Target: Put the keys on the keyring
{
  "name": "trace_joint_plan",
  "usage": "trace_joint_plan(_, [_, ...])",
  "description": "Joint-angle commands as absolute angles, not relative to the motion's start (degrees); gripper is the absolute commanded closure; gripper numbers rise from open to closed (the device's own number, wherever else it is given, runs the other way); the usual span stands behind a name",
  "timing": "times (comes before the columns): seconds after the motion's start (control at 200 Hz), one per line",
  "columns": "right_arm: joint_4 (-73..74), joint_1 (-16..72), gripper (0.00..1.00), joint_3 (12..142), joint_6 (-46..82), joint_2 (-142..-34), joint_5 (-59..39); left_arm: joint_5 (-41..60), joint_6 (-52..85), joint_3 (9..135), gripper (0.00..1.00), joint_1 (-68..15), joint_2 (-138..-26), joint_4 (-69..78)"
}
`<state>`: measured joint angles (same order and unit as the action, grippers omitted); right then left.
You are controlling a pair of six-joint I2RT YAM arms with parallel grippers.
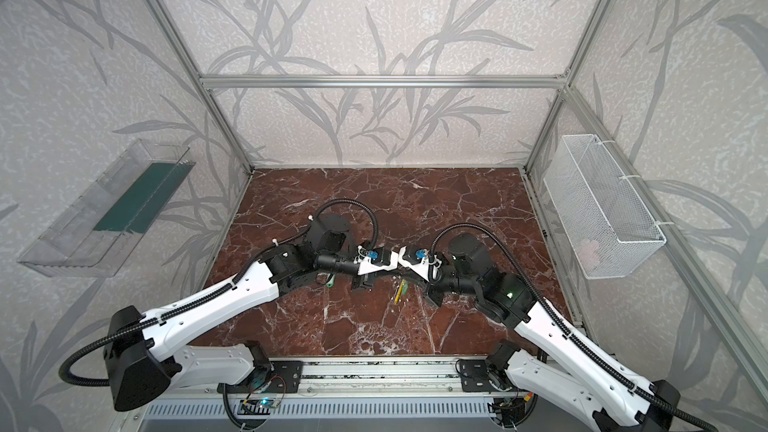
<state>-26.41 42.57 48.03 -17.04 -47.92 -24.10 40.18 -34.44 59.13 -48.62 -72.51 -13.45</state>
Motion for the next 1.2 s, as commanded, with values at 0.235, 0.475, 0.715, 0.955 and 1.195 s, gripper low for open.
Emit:
trace_joint_plan(0.235, [-23.1,42.9,1.00,49.3,-18.2,-46.5,-26.9,39.1,-36.9,60.2,0.83,-49.1,-73.9,-18.5])
trace_joint_plan(0.475, [-22.0,42.9,1.00,48.5,-17.4,-46.3,-27.4,38.5,-36.9,60.1,0.86,-48.8,-73.5,-18.6])
trace_joint_plan(0.715, [-21.2,43.0,1.00,48.4,-16.9,-46.3,-28.4,39.3,-36.3,59.6,0.85,-48.8,-73.9,-17.3])
trace_joint_plan(0.955, [-20.5,43.0,1.00,48.3,-17.6,-45.8,-28.6,39.5,-36.6,59.5,0.90,-48.9,-74.8,-17.3])
trace_joint_plan(1.195, [-19.1,43.0,1.00,47.4,-18.2,-44.9,-28.4,39.7,-37.2,59.8,1.00,-48.9,-74.8,-18.2])
